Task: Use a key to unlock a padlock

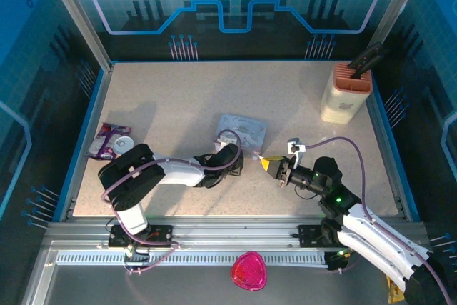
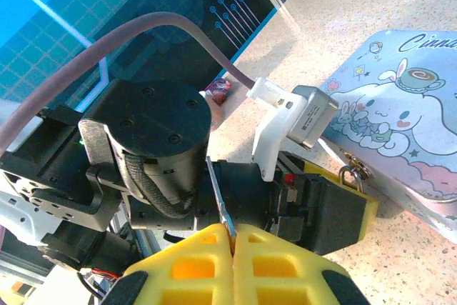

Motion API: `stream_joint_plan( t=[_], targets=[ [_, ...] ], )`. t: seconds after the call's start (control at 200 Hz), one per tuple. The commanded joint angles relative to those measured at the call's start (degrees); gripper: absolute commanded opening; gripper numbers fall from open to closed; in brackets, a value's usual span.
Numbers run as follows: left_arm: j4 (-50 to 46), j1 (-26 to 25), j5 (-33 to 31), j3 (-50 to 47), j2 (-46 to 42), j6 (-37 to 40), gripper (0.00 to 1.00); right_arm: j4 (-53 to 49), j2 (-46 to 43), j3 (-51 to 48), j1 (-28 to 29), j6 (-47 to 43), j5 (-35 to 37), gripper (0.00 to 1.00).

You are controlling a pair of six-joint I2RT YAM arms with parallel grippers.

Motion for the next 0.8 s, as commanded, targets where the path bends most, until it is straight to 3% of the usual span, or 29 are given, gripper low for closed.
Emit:
stream_joint_plan(
  t=[0.0, 0.23, 0.41, 0.795],
  targets=[
    [3.26, -0.22, 3.2, -1.61, -2.41, 0.93, 0.32, 0.6, 0.08, 0.5, -0.08, 0.38, 0.15, 0.0],
    [3.9, -0.18, 4.76, -2.01, -3.08, 0.41, 0.26, 0.43, 0.69, 0.33, 0.27, 0.71, 0.56, 0.0],
    [1.11, -0.02, 9.16, -0.03, -4.89, -4.43, 0.24, 0.22, 1.22, -0.8, 1.38, 2.33, 1.69, 0.0],
    [-7.67, 1.52, 13.28, 5.8, -6.8, -17.54, 0.23, -2.83, 0.08, -6.06, 10.65, 4.16, 19.07, 0.0]
  ],
)
